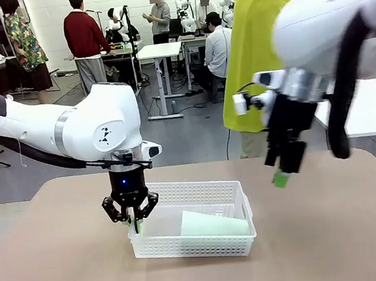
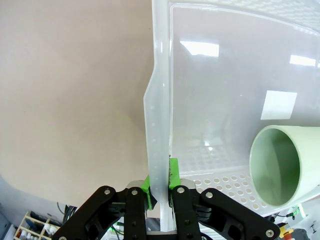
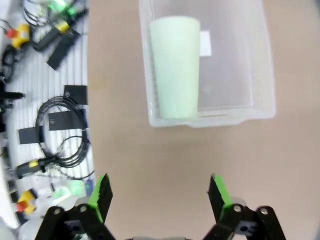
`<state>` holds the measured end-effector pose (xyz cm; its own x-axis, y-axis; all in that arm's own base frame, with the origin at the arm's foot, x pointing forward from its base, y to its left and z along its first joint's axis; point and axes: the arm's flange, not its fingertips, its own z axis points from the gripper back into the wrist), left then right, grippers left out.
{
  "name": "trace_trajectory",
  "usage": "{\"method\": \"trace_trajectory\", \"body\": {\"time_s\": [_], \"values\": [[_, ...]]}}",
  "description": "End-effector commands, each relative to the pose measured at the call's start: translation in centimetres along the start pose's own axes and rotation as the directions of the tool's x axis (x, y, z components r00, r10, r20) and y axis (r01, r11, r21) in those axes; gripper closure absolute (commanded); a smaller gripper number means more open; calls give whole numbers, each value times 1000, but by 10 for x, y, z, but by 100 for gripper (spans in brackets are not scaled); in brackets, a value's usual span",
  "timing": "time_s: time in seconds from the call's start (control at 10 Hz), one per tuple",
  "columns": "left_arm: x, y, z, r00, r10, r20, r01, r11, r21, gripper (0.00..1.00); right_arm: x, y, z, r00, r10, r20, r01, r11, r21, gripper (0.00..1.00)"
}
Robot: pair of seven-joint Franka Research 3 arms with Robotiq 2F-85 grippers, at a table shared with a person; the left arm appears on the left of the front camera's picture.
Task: Clean and organize the cups into the basket.
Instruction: Pick up the Organizing basket and move it to the center of the table, then pick up the Reusable plastic cup from the right side of the table and place it inside the Organizing basket.
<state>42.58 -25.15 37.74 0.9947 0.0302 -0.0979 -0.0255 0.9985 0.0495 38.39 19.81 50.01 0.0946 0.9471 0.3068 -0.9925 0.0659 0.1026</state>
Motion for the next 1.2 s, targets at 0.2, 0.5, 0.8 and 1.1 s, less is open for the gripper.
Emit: {"method": "trace_trajectory", "body": {"time_s": [0.2, 0.5, 0.8, 1.1], "values": [[0, 0, 1, 1000, 0, 6, 0, 1000, 2, 100, -56, -10, -22, 996, -49, 71, 45, 997, 61, 0], [0, 0, 1, 1000, 0, 6, 0, 1000, 2, 100, -55, 2, 2, 996, 31, 84, -32, 999, 13, 0], [0, 0, 1, 1000, 0, 6, 0, 1000, 2, 100, -58, 1, 1, 996, 32, 87, -33, 999, 15, 0], [0, 0, 1, 1000, 0, 6, 0, 1000, 2, 100, -135, -1, 49, 829, 253, 498, -349, 931, 107, 0]]}}
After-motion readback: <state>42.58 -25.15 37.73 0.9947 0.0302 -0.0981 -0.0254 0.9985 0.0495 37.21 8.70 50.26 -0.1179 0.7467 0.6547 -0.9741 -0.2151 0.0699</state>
